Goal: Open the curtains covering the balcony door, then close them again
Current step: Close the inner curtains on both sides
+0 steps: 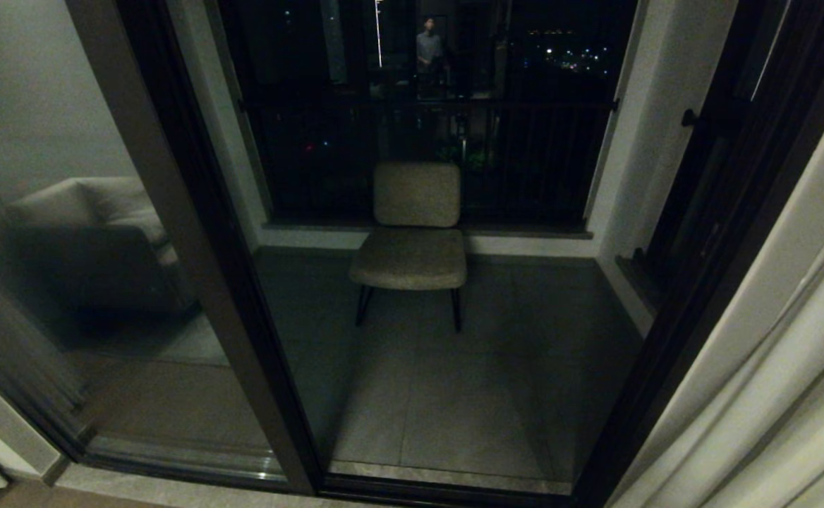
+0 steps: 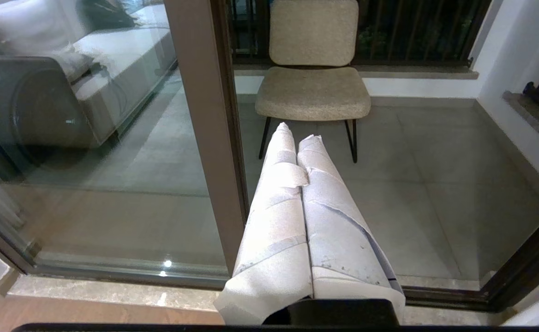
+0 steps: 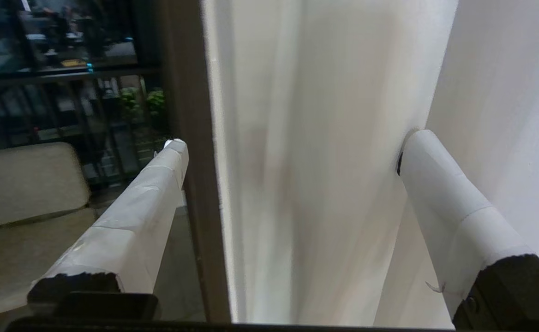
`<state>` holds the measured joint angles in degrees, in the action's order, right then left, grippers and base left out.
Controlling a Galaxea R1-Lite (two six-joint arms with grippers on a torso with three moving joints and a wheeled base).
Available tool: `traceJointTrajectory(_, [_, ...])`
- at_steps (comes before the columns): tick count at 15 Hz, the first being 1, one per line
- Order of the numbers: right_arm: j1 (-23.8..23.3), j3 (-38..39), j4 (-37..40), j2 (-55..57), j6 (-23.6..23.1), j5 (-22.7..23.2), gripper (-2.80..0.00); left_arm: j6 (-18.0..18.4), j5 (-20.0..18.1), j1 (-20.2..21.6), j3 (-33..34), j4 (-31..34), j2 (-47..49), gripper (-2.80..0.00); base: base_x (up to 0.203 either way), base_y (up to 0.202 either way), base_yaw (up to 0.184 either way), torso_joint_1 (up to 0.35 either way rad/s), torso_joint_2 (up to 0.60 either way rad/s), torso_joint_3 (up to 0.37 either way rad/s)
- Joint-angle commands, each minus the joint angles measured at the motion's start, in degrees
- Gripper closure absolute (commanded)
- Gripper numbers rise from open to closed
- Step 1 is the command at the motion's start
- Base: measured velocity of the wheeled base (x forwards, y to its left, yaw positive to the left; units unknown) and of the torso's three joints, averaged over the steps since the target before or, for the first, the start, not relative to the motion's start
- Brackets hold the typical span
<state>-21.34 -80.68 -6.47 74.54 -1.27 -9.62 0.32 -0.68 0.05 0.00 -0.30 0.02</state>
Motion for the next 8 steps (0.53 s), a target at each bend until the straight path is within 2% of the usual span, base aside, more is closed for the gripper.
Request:
traceJointTrajectory(1, [-0.81, -0.36, -0.03, 1.77, 0.01, -0.05, -2.80, 0.04, -0.02, -0.04, 0.00, -0.05, -0.02, 0.00, 0.000, 0.000, 0.000, 0.000, 0.00, 0.000])
traceJointTrajectory(2, [-0.97, -0.44, -0.10, 2.23, -0.04, -0.05, -2.80, 0.04, -0.02, -0.05, 0.00, -0.05, -0.02, 0.00, 0.000, 0.000, 0.000, 0.000, 0.00, 0.000])
traceJointTrajectory(3, [-0.99, -0.44, -0.12, 2.46, -0.05, -0.05, 0.00, 0.04, -0.02, 0.04, 0.00, -0.05, -0.02, 0.00, 0.000, 0.000, 0.000, 0.000, 0.00, 0.000])
traceJointTrajectory(8, [-0.90, -0.36, -0.03, 2.81, 0.30, 0.13, 0.00, 0.04, -0.02, 0.04, 0.00, -0.05, -0.02, 0.00, 0.000, 0.000, 0.000, 0.000, 0.00, 0.000])
